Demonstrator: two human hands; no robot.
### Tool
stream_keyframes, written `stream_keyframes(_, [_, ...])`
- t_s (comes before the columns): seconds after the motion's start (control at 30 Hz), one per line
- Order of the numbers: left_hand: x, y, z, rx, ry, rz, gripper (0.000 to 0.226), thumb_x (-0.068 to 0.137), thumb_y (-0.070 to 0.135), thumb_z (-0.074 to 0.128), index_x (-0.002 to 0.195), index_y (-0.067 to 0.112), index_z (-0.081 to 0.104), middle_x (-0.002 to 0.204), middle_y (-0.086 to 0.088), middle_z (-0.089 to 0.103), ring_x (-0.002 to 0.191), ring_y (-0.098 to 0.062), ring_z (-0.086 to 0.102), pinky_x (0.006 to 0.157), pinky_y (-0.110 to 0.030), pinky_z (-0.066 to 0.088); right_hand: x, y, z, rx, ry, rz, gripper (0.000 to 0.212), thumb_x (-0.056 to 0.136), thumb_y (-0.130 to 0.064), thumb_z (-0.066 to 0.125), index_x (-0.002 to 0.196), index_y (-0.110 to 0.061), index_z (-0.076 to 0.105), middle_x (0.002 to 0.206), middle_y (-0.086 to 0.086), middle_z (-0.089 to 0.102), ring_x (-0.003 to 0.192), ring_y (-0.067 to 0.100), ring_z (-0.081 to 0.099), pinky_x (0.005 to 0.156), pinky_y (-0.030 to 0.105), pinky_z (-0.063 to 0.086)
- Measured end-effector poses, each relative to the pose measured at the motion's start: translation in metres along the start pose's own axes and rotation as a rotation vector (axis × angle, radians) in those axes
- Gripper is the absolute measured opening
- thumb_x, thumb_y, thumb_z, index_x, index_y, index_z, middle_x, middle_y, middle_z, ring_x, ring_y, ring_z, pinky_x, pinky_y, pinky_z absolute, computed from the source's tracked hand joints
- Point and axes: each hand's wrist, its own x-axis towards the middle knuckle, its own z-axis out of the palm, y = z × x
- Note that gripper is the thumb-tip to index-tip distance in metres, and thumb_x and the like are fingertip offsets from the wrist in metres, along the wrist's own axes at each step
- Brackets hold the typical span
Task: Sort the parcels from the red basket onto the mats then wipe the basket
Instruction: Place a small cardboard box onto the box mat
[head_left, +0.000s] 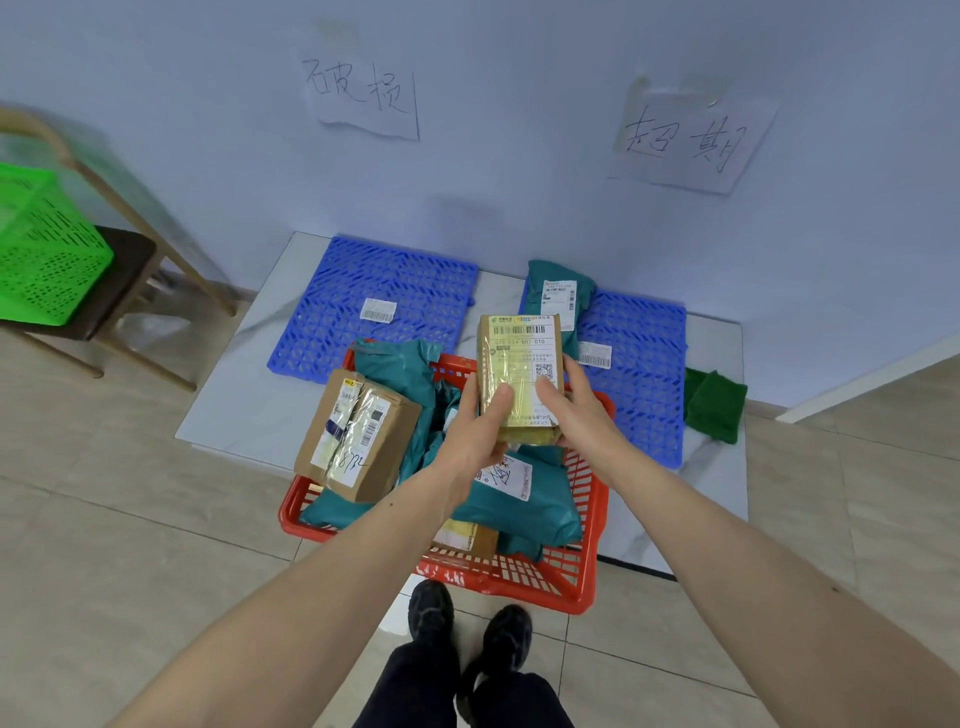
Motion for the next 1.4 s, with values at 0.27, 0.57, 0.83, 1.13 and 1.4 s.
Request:
stream_keyframes(0.27, [-0.006,0.012,-0.041,-0.045,0.036,0.002,0.037,0.095,0.056,0.050,0.127,0.059,0.030,0.102,0.029,0.057,0.109,-0.013,0.062,0.099,-0.041,0.050,0.011,-0.025,0.037,0.002,-0.049,-0.006,0.053,0.101,-0.038,0.051,0.148,-0.040,0.028,0.132,-0.011,0.061,0.104,0.007,0.068,0.080,0.030,0.059])
stream_keyframes(0.57, [0.004,0.034,-0.132,0.006,-0.029,0.052,0.042,0.095,0.055,0.049,0.135,0.051,0.036,0.119,0.019,0.062,0.113,-0.012,0.061,0.099,-0.045,0.050,0.026,-0.062,0.119,0.006,0.012,-0.010,0.044,0.102,-0.037,0.049,0.140,-0.047,0.029,0.112,-0.015,0.066,0.093,0.005,0.069,0.071,0.025,0.056])
stream_keyframes(0.83, [0.029,0.048,-0.203,0.097,-0.062,0.031,0.063,0.079,0.074,0.054,0.136,0.055,0.034,0.130,0.012,0.061,0.113,-0.015,0.063,0.091,-0.041,0.056,0.049,-0.081,0.184,0.041,0.074,0.013,0.047,0.100,-0.044,0.050,0.143,-0.046,0.031,0.119,-0.015,0.066,0.103,0.010,0.067,0.084,0.043,0.057])
stream_keyframes(1.13, [0.058,0.064,-0.239,-0.007,-0.034,0.054,0.034,0.093,0.057,0.051,0.126,0.054,0.043,0.120,0.012,0.068,0.106,-0.012,0.067,0.090,-0.036,0.054,0.092,-0.106,0.215,0.007,0.026,0.030,0.057,0.100,-0.044,0.051,0.149,-0.045,0.022,0.130,-0.014,0.060,0.106,0.009,0.063,0.089,0.046,0.050])
stream_keyframes(1.4, [0.094,0.077,-0.302,0.035,-0.027,0.006,0.021,0.094,0.059,0.047,0.115,0.058,0.044,0.116,0.009,0.070,0.099,-0.013,0.067,0.080,-0.034,0.058,0.142,-0.120,0.271,-0.032,0.047,0.094,0.052,0.097,-0.049,0.052,0.143,-0.050,0.027,0.120,-0.011,0.067,0.103,0.018,0.068,0.094,0.052,0.051])
